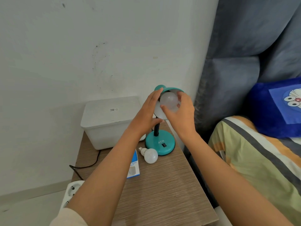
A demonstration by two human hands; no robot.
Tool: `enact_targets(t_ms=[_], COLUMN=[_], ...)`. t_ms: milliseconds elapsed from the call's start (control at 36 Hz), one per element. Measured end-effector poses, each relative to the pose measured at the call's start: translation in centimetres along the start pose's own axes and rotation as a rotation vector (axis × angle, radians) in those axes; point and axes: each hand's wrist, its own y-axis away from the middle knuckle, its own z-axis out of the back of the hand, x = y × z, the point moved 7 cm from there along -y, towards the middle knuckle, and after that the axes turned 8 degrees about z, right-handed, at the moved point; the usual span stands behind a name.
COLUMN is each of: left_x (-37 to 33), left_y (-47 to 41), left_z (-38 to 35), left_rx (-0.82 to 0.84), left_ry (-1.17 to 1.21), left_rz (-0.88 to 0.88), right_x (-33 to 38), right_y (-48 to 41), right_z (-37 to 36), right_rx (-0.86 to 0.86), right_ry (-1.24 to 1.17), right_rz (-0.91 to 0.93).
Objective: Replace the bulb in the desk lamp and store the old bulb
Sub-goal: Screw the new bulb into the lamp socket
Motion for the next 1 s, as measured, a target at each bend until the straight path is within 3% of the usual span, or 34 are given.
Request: enact_targets(t_ms=[111, 278, 389, 694, 1000], left_x=[0.1, -0.4, -0.4, -2.2, -3.3], left_y=[0.1, -0.1, 0.1, 0.9, 3.3], left_z=[0.4, 0.3, 0.4, 0.9, 2.8], left_rx=[-0.002, 0.003, 0.000, 0.053, 0.156], left_ry=[-0.003, -0.027, -0.045, -0.236, -0.481], left_rz=[0.003, -0.007, -0.010, 0.021, 0.226], right_x=[0.2, -1.0, -0.5, 0.6, 2.7], right_y=[-0.1, 0.3, 0.7, -0.1, 2.3], right_z=[-0.1, 0.6, 0.3, 0.9, 1.8], right_rx=[0.022, -0.115, -0.119, 0.067, 0.319], right_ry=[0.004, -0.248, -0.223, -0.010, 0.169], right_rz=[0.024, -0.263, -0.224, -0.092, -0.057])
